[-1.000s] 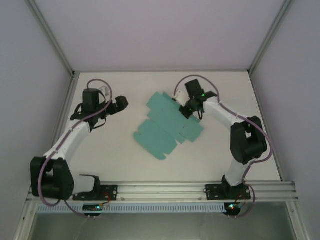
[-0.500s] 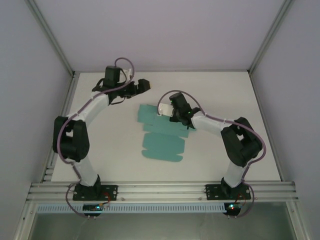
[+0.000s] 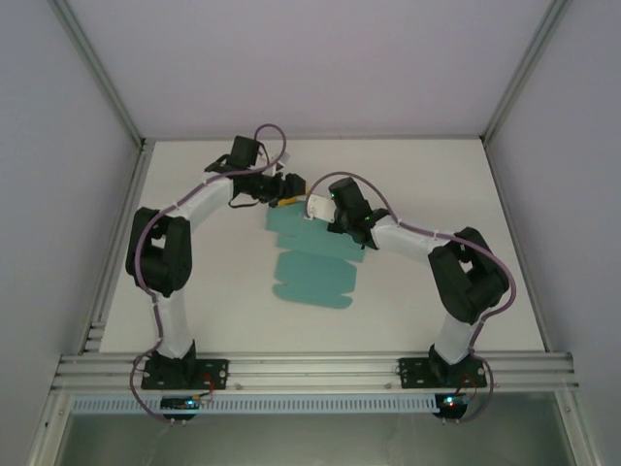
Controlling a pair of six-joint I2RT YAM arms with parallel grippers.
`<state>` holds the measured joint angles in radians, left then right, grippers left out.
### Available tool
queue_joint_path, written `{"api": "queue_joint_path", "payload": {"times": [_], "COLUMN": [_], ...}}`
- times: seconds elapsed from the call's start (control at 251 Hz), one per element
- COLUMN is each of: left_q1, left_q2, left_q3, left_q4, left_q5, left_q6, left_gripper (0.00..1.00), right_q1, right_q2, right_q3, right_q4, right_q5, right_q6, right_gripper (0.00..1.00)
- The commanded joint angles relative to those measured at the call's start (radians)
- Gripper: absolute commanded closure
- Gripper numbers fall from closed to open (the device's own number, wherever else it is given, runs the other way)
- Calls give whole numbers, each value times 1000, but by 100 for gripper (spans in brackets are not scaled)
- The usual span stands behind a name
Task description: Assemble paper box
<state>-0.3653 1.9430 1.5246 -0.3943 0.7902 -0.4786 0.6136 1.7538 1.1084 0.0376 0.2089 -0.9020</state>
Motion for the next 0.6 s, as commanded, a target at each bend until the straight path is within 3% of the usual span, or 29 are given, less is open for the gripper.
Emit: {"api": "queue_joint_path", "payload": {"times": [0.0, 0.18, 0.271, 0.475, 0.599], "left_q1": [-13, -29, -31, -51, -67], "left_q2": [-26, -26, -15, 43, 85], "left_q3": [-46, -125, -137, -163, -157], "left_q4": [-29, 167, 256, 626, 770], "left_q5": [36, 160, 172, 285, 291], "left_q6": [10, -110, -161, -403, -491], "left_gripper": [38, 43, 46, 50, 50], "right_q1": [1, 12, 24, 47, 51], "right_q2": [24, 27, 29, 43, 28], "right_q3": [42, 36, 15, -3, -19], "right_q4": [22, 70, 113, 186, 232], "right_q5": [50, 67, 43, 19, -38], "right_q6": [71, 119, 131, 149, 180], "right_gripper": [100, 100, 100, 100, 100]}}
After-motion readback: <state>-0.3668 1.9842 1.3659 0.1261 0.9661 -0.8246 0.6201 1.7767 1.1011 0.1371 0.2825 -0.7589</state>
